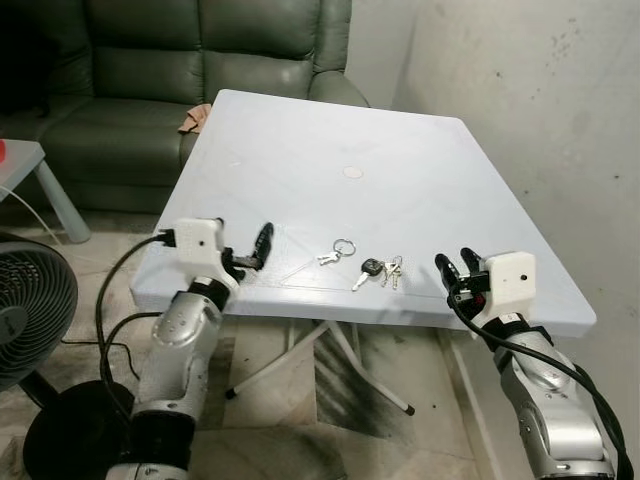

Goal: Hang keys on a hook

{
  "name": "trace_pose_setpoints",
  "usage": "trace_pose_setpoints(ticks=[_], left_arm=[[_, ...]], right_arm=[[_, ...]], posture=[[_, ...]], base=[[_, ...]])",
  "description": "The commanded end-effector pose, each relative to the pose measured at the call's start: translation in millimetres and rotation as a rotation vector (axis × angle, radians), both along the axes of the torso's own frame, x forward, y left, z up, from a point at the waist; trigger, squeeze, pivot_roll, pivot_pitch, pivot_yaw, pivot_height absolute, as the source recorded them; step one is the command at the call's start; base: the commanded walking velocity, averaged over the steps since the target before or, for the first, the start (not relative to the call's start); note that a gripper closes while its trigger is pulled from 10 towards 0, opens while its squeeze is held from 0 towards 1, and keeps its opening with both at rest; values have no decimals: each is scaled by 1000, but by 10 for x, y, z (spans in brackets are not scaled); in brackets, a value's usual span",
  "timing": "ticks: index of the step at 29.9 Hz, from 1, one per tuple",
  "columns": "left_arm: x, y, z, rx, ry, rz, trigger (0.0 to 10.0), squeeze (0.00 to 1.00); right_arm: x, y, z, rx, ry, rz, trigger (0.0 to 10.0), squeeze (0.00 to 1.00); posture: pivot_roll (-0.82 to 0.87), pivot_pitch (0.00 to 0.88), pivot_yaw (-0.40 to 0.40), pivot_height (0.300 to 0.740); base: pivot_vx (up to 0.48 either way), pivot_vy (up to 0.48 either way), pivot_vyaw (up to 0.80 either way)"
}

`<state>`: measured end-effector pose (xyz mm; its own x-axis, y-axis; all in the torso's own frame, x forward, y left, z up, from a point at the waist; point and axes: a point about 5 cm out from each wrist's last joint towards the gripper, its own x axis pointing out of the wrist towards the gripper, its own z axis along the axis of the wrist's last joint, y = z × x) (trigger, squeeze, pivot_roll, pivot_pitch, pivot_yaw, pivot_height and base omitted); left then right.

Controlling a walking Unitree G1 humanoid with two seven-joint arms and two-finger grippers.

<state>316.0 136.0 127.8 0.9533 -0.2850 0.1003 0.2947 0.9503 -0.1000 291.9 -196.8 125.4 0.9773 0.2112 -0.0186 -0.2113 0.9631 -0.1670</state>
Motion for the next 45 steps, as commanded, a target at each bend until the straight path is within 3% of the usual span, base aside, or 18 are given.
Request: trace_pose_setpoints(ticks=[1, 8, 21, 33, 45], left_arm=[[-14, -62, 59, 12, -30, -23, 10000, 0], [-162, -131, 59, -14, -38, -46, 10000, 0], [-409, -157, 103, -1, -38, -52, 10000, 0], [-487, -178, 141, 5, -21, -55, 10000, 0], [-528, -212, 152, 2, -11, -69, 10000, 0]], right_arm=[[33, -11, 17, -30, 2, 19, 10000, 0], [209, 54, 29, -74, 21, 82, 10000, 0], [495, 336, -16, -109, 59, 176, 10000, 0], [621, 484, -213, -126, 155, 125, 10000, 0], [691, 567, -262, -140, 173, 89, 10000, 0]], posture=[[28, 0, -102, 740], [83, 0, -144, 740], [169, 35, -185, 740], [198, 55, -190, 740], [210, 61, -192, 740]], base=[[0, 0, 0], [0, 0, 0], [0, 0, 0], [0, 0, 0], [0, 0, 0]])
